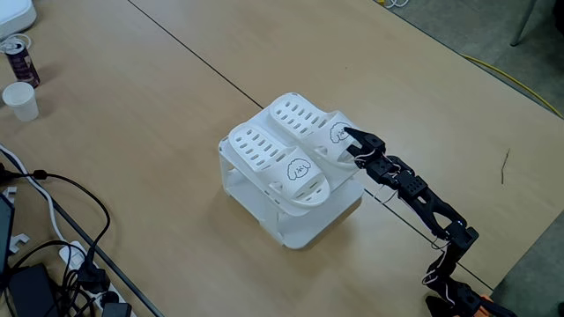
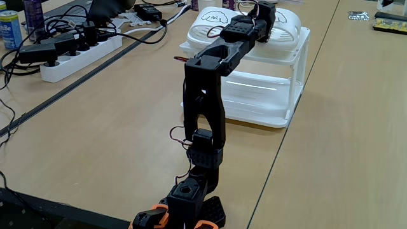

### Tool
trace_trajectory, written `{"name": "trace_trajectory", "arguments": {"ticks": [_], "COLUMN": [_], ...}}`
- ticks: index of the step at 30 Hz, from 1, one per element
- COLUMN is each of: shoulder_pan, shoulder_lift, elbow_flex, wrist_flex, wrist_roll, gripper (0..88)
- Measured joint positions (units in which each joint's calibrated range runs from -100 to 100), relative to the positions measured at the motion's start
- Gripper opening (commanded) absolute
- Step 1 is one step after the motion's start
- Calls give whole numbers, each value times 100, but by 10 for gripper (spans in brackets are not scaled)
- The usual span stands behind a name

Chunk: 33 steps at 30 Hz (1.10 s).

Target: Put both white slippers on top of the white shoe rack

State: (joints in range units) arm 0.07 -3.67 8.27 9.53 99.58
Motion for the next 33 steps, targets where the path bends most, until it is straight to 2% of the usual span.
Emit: {"name": "trace_trajectory", "arguments": {"ticks": [15, 19, 33], "shoulder_pan": [-262, -225, -262], "shoulder_lift": [0, 0, 0], "elbow_flex": [0, 0, 126], "wrist_flex": [0, 0, 0], "wrist_roll": [0, 0, 0], "gripper": [150, 0, 7]}}
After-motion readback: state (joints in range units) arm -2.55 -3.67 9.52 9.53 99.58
